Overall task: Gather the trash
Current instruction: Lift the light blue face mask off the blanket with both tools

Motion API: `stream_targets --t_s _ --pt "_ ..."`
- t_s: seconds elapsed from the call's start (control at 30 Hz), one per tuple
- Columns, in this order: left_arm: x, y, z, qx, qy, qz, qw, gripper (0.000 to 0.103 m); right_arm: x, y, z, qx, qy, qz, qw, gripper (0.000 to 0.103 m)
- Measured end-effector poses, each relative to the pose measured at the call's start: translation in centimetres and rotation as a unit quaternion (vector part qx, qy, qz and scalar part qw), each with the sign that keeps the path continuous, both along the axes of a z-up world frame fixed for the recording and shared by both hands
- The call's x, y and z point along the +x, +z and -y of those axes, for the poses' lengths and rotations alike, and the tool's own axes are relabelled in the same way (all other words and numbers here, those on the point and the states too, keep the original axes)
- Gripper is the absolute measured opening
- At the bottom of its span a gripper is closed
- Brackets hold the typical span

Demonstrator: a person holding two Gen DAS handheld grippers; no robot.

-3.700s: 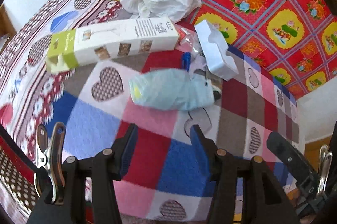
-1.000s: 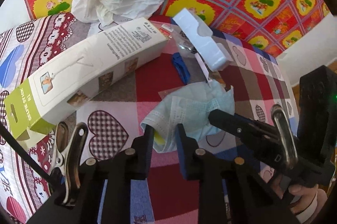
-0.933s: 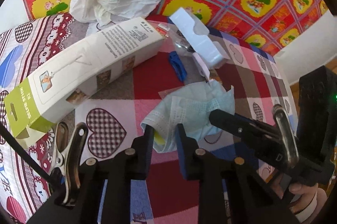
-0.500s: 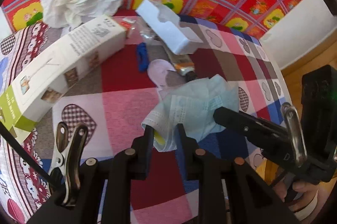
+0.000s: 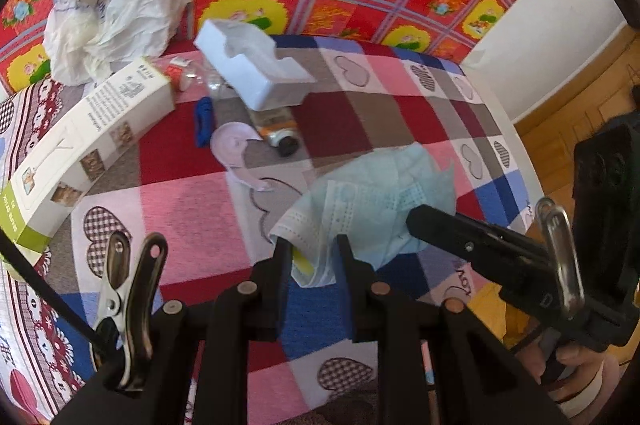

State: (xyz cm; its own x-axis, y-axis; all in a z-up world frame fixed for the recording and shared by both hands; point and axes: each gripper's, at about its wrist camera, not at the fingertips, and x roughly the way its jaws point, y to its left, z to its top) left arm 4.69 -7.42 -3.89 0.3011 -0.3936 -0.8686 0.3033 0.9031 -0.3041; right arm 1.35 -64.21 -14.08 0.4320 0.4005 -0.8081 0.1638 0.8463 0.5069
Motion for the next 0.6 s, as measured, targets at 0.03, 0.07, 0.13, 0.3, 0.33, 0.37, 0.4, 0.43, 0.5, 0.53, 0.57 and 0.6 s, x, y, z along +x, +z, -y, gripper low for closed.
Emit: stream_targets --t_s 0.03,0.07,0.13,0.3,0.33,0.37,0.4,0.43,0.5,0.53,0.57,0.6 --pt "-0.2 0.1 0.3 0.0 -0.002 0.001 1.0 0.021 -0.2 0.2 0.2 -0.001 -0.002 0.001 1.0 0.016" --pt "-0.4 0.3 0.9 0.0 -0.006 0.002 1.0 0.021 -0.4 0.3 0.5 -0.002 -0.003 0.002 1.0 0.016" --pt "-0.7 0.5 1.6 0.0 -0.011 0.004 0.9999 0.021 -1.1 0.8 1.4 -0.003 -0.01 0.004 1.0 0.016" --pt "-1.5 1.2 4.3 -0.004 -0.027 0.008 0.9996 0.021 -2.8 1.8 3.4 -0.008 -0.025 0.01 1.0 0.016" --pt "-1.6 1.3 4.7 -0.004 -0.03 0.008 0.9995 0.021 -3.1 1.9 3.8 -0.008 -0.028 0.012 1.0 0.016" --pt "-1.8 1.4 5.4 -0.003 -0.035 0.009 0.9994 0.021 -3.5 2.2 4.3 -0.01 -0.032 0.013 0.999 0.016" --pt "-2.0 1.5 6.0 -0.004 -0.039 0.01 0.9992 0.021 -3.8 2.3 4.7 -0.011 -0.035 0.013 0.999 0.016" --pt "-2.2 1.6 6.5 -0.004 -0.042 0.011 0.999 0.021 -4.2 2.5 5.2 -0.012 -0.039 0.013 0.999 0.016" --pt "-2.6 1.7 7.7 -0.004 -0.05 0.013 0.9986 0.021 -4.8 2.7 6.2 -0.013 -0.048 0.014 0.999 0.016" --pt "-2.8 1.8 8.2 -0.004 -0.054 0.013 0.9984 0.021 -5.3 2.9 6.8 -0.015 -0.052 0.014 0.998 0.016" --pt "-3.0 1.9 8.9 -0.004 -0.058 0.014 0.9982 0.021 -5.6 3.1 7.3 -0.016 -0.055 0.015 0.998 0.016" --pt "-3.1 1.9 9.3 -0.004 -0.061 0.014 0.998 0.021 -5.9 3.2 7.6 -0.017 -0.058 0.016 0.998 0.016"
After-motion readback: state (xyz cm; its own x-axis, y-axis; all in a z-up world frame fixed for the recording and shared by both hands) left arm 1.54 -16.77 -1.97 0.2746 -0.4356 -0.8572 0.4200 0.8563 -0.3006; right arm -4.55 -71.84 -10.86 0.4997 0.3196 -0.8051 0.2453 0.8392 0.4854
